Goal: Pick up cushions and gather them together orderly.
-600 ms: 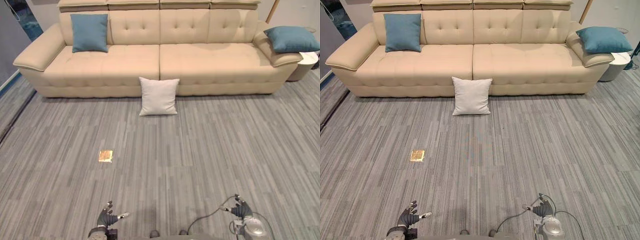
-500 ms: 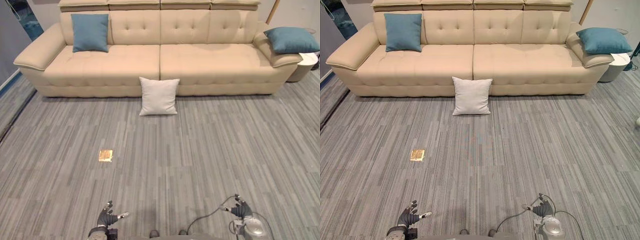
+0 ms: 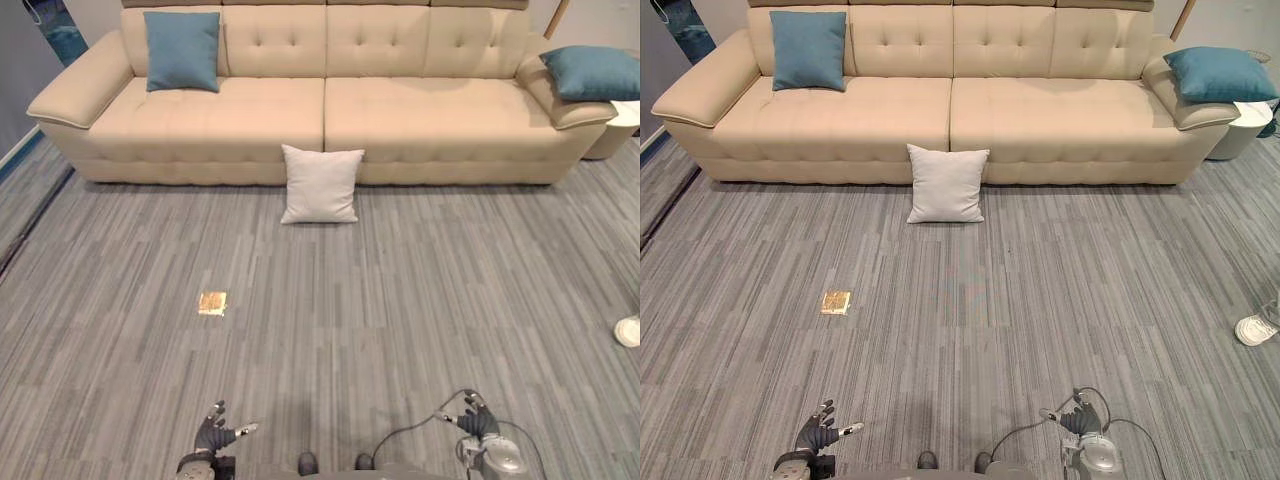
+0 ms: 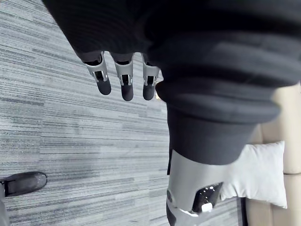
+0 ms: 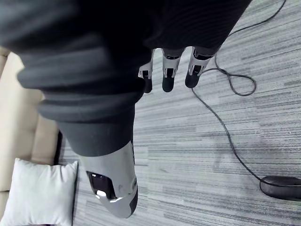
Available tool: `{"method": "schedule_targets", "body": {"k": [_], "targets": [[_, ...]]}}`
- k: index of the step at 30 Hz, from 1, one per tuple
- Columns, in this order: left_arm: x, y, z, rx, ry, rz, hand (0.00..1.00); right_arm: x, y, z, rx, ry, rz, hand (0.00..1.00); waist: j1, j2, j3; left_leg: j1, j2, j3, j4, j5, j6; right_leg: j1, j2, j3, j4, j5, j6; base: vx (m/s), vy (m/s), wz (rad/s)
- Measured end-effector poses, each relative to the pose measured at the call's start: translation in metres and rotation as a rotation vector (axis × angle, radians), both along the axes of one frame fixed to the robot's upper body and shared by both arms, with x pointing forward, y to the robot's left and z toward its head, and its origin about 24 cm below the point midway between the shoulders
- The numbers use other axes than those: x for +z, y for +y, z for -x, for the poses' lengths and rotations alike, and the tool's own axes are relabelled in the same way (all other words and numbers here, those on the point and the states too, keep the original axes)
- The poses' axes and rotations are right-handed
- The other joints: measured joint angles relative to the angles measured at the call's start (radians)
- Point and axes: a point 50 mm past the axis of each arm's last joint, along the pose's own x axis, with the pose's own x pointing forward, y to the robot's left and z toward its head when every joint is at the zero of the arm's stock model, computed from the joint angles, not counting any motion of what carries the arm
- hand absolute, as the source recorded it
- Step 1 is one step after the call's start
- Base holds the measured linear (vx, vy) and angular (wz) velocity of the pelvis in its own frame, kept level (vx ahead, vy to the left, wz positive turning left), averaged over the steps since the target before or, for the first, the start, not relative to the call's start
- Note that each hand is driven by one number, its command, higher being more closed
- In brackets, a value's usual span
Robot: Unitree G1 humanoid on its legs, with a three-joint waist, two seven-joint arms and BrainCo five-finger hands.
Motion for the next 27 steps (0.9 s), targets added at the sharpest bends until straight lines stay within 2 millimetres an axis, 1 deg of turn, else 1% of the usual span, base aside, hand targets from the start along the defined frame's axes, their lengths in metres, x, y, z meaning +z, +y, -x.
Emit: {"method": "schedule_targets", "body": {"k": [2, 4, 5, 6, 7, 8, 9, 10, 11, 12, 13, 14, 15, 16, 17, 18, 19, 20, 21, 22, 23, 24, 25, 26, 27], "targets": [[0.002, -0.001, -0.004, -0.005, -0.018, 0.001, 0.0, 0.001, 0.0, -0.004, -0.007, -0.012, -0.001, 0.0, 0.002, -0.001, 0.013, -0.003, 0.0, 0.011, 0.001, -0.001, 0.0, -0.006, -0.001, 0.008, 0.004, 0.0, 0.0, -0.04, 0.0, -0.08], [0.006, -0.001, -0.009, -0.001, -0.048, 0.004, 0.0, 0.003, 0.001, -0.01, -0.011, -0.028, -0.004, 0.0, 0.008, -0.002, 0.019, -0.036, 0.001, 0.031, 0.006, -0.01, 0.002, -0.053, -0.001, 0.027, 0.026, -0.001, 0.001, -0.06, 0.012, -0.18], [0.007, -0.001, -0.011, 0.001, -0.057, 0.005, 0.0, 0.004, 0.001, -0.013, -0.011, -0.036, -0.004, 0.0, 0.008, -0.002, 0.023, -0.052, 0.001, 0.038, 0.02, -0.017, 0.013, -0.067, -0.001, 0.031, 0.036, -0.003, 0.003, -0.04, 0.016, -0.3], [0.009, -0.001, -0.013, 0.002, -0.07, 0.006, 0.0, 0.007, 0.002, -0.019, -0.012, -0.051, -0.003, 0.0, 0.01, -0.002, 0.035, -0.083, 0.002, 0.053, 0.061, -0.042, 0.03, -0.099, -0.004, 0.045, 0.07, -0.015, 0.011, 0.0, 0.02, -0.32], [0.01, -0.001, -0.014, 0.005, -0.077, 0.009, 0.0, 0.008, 0.002, -0.022, -0.016, -0.061, -0.006, 0.0, 0.016, -0.004, 0.046, -0.104, 0.0, 0.073, 0.105, -0.075, 0.035, -0.128, -0.012, 0.054, 0.123, -0.045, 0.02, 0.0, 0.024, -0.29], [0.011, -0.002, -0.015, 0.005, -0.08, 0.01, 0.0, 0.008, 0.001, -0.022, -0.024, -0.064, -0.01, 0.0, 0.016, -0.002, 0.051, -0.11, -0.002, 0.079, 0.125, -0.094, 0.041, -0.14, -0.019, 0.054, 0.156, -0.064, 0.028, 0.01, 0.038, -0.17], [0.011, -0.002, -0.016, 0.007, -0.085, 0.013, 0.0, 0.007, 0.0, -0.019, -0.033, -0.058, -0.011, 0.0, 0.018, -0.002, 0.052, -0.12, -0.006, 0.097, 0.168, -0.136, 0.056, -0.162, -0.036, 0.053, 0.235, -0.113, 0.064, 0.01, 0.039, 0.03], [0.013, -0.002, -0.017, 0.006, -0.09, 0.012, 0.0, 0.005, 0.0, -0.014, -0.036, -0.045, -0.011, 0.0, 0.018, -0.002, 0.052, -0.119, -0.011, 0.106, 0.19, -0.161, 0.062, -0.18, -0.053, 0.05, 0.303, -0.149, 0.105, 0.05, 0.072, 0.03], [0.014, -0.001, -0.019, 0.005, -0.099, 0.012, 0.0, 0.003, -0.001, -0.01, -0.04, -0.029, -0.012, 0.0, 0.019, -0.003, 0.054, -0.112, -0.014, 0.109, 0.204, -0.18, 0.072, -0.22, -0.065, 0.042, 0.41, -0.163, 0.125, 0.11, 0.092, 0.02], [0.016, 0.001, -0.021, 0.004, -0.105, 0.002, 0.0, 0.001, 0.001, -0.006, -0.039, -0.015, -0.019, 0.0, 0.022, 0.0, 0.056, -0.099, -0.019, 0.108, 0.215, -0.199, 0.078, -0.29, -0.084, 0.022, 0.577, -0.158, 0.119, 0.14, 0.098, 0.02], [0.016, 0.003, -0.021, 0.003, -0.106, -0.006, 0.0, 0.0, 0.003, -0.003, -0.038, -0.006, -0.024, 0.0, 0.021, -0.003, 0.058, -0.086, -0.021, 0.102, 0.226, -0.212, 0.086, -0.326, -0.094, 0.011, 0.661, -0.151, 0.111, 0.31, 0.098, 0.13], [0.02, 0.009, -0.024, 0.0, -0.115, -0.03, 0.0, -0.003, 0.006, 0.002, -0.034, 0.015, -0.034, 0.0, 0.017, -0.014, 0.07, -0.052, -0.023, 0.087, 0.254, -0.238, 0.096, -0.376, -0.11, -0.013, 0.802, -0.173, 0.092, 0.31, 0.065, 0.16], [0.02, 0.012, -0.024, -0.002, -0.113, -0.037, 0.0, -0.004, 0.007, 0.003, -0.033, 0.02, -0.034, 0.0, 0.018, -0.016, 0.073, -0.036, -0.021, 0.085, 0.259, -0.246, 0.095, -0.39, -0.114, -0.027, 0.825, -0.191, 0.091, 0.41, 0.051, 0.24], [0.021, 0.014, -0.025, -0.005, -0.114, -0.046, 0.0, -0.004, 0.005, 0.004, -0.028, 0.024, -0.029, 0.0, 0.014, -0.009, 0.078, -0.012, -0.015, 0.073, 0.263, -0.262, 0.094, -0.413, -0.123, -0.063, 0.819, -0.218, 0.082, 0.46, 0.015, 0.33], [0.024, 0.015, -0.032, -0.009, -0.132, -0.048, 0.0, -0.002, 0.004, 0.0, -0.013, 0.019, -0.02, 0.0, 0.003, -0.006, 0.084, 0.023, 0.002, 0.054, 0.243, -0.269, 0.09, -0.451, -0.119, -0.108, 0.745, -0.225, 0.07, 0.4, 0.008, 0.37], [0.024, 0.015, -0.033, -0.009, -0.135, -0.048, 0.0, -0.002, 0.004, 0.0, -0.012, 0.017, -0.02, 0.0, 0.002, -0.005, 0.085, 0.028, 0.005, 0.049, 0.237, -0.269, 0.088, -0.459, -0.117, -0.117, 0.726, -0.224, 0.07, 0.44, -0.009, 0.43], [0.027, 0.013, -0.041, -0.013, -0.156, -0.042, 0.0, 0.0, 0.002, -0.003, -0.01, 0.01, -0.014, 0.0, -0.001, 0.009, 0.094, 0.061, 0.031, 0.034, 0.205, -0.271, 0.078, -0.489, -0.098, -0.154, 0.608, -0.202, 0.059, 0.28, -0.016, 0.29], [0.028, 0.011, -0.045, -0.017, -0.165, -0.039, 0.0, 0.0, 0.001, -0.003, -0.01, 0.01, -0.012, 0.0, -0.002, 0.014, 0.098, 0.078, 0.044, 0.031, 0.189, -0.27, 0.059, -0.501, -0.086, -0.166, 0.539, -0.172, 0.056, 0.48, -0.028, 0.39], [0.029, 0.01, -0.048, -0.023, -0.172, -0.037, 0.0, 0.0, 0.002, -0.003, -0.009, 0.01, -0.014, 0.0, -0.006, 0.011, 0.105, 0.111, 0.058, 0.024, 0.172, -0.27, 0.032, -0.518, -0.07, -0.174, 0.393, -0.091, 0.05, 0.66, -0.079, 0.38], [0.028, 0.009, -0.048, -0.03, -0.17, -0.036, 0.0, 0.0, 0.002, -0.002, -0.009, 0.009, -0.013, 0.0, -0.009, -0.002, 0.106, 0.141, 0.059, 0.016, 0.167, -0.279, 0.0, -0.525, -0.063, -0.17, 0.264, -0.003, 0.036, 0.7, -0.099, 0.39], [0.028, 0.008, -0.048, -0.034, -0.171, -0.035, 0.0, 0.0, 0.001, 0.0, -0.011, 0.012, -0.012, 0.0, -0.01, -0.007, 0.104, 0.158, 0.059, 0.009, 0.167, -0.29, -0.019, -0.525, -0.063, -0.169, 0.223, 0.04, 0.027, 0.64, -0.12, 0.41], [0.026, 0.007, -0.043, -0.03, -0.156, -0.031, 0.0, -0.002, 0.0, 0.005, -0.015, 0.025, -0.012, 0.0, -0.016, -0.016, 0.102, 0.191, 0.064, -0.001, 0.178, -0.314, -0.06, -0.528, -0.066, -0.165, 0.22, 0.174, -0.039, 0.53, -0.126, 0.22], [0.022, 0.003, -0.041, -0.019, -0.142, -0.016, 0.0, 0.0, -0.001, 0.001, -0.016, 0.018, -0.009, 0.0, -0.019, 0.005, 0.103, 0.192, 0.097, -0.005, 0.229, -0.317, -0.073, -0.542, -0.056, -0.175, 0.305, 0.178, -0.084, 0.62, -0.173, 0.2], [0.022, 0.003, -0.04, -0.019, -0.141, -0.015, 0.0, 0.001, 0.002, -0.004, -0.012, 0.003, -0.014, 0.0, -0.021, 0.01, 0.104, 0.159, 0.106, -0.002, 0.293, -0.301, -0.1, -0.546, -0.054, -0.179, 0.33, 0.145, -0.086, 0.73, -0.238, 0.01], [0.021, 0.001, -0.041, -0.016, -0.142, -0.007, 0.0, 0.003, 0.003, -0.01, -0.003, -0.017, -0.018, 0.0, -0.025, 0.019, 0.111, 0.08, 0.123, 0.023, 0.477, -0.241, -0.16, -0.525, -0.048, -0.178, 0.343, 0.101, -0.087, 0.76, -0.276, 0.03]]}}
